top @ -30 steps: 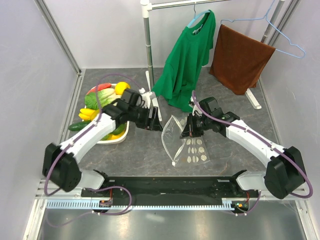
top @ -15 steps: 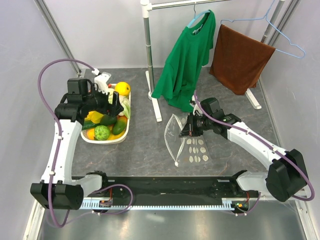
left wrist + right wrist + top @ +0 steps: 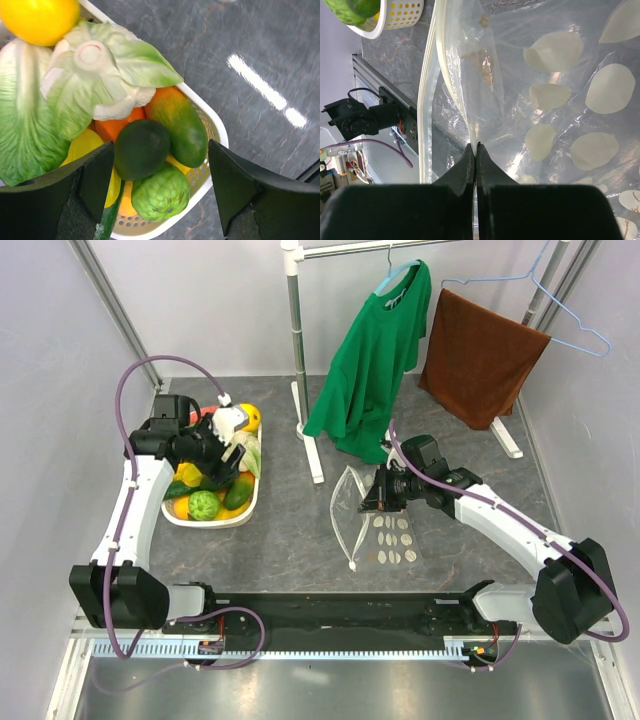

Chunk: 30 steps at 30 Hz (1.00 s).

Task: Place the food in the zip-top bag and seal the zipper
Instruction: Pick up the fake fruit from the bin.

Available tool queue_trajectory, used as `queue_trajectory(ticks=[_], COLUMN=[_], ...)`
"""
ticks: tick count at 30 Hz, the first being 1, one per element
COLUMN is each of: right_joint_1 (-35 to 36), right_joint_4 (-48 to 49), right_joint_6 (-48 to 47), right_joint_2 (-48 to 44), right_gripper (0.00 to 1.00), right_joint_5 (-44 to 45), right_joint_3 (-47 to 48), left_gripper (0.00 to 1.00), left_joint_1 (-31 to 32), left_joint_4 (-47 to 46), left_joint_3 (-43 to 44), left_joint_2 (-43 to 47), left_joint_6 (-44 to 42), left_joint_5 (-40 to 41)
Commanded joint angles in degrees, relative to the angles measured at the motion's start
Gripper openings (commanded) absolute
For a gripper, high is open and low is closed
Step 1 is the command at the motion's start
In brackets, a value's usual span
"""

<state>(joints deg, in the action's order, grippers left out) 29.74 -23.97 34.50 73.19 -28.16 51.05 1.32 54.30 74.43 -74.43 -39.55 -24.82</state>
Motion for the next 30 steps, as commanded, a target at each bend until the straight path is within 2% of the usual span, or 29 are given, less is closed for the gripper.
queue_trajectory(ticks=[1,20,22,26,28,30], right_joint_1=[-0.03,0.06,0.06,0.06,0.06,0.06], right_joint_4=[1.64,1.99,1.99,2.08,2.08,1.99], right_joint_6=[0.92,1.45,1.45,1.45,1.62,1.62], right_joint_2=[0.46,1.87,1.87,1.96,1.78,1.70], right_gripper=[0.00,0.00,0.00,0.00,0.00,0.00], right_joint_5=[0.30,-0.31,-0.31,-0.14,-0.14,-0.14], right_joint_3=[0.63,1.16,0.99,1.07,1.07,1.07], left_gripper=[0.82,0.81,0.78,0.64,0.61,0.52], left_joint_1=[-0.18,-0.09,-0.09,-0.09,-0.09,-0.09], left_joint_4=[3.18,-6.14,-6.32,-5.61,-4.04,-1.76], left_joint_3=[-2.53,-8.78,-9.04,-8.70,-7.91,-6.32], left_joint_2=[0.61,-3.70,-3.87,-2.39,-1.33,0.42], left_joint_6=[-10.54,-18.72,-19.16,-20.04,-20.04,-20.13], left_joint_5=[-1.29,6.54,6.54,5.84,4.35,2.42])
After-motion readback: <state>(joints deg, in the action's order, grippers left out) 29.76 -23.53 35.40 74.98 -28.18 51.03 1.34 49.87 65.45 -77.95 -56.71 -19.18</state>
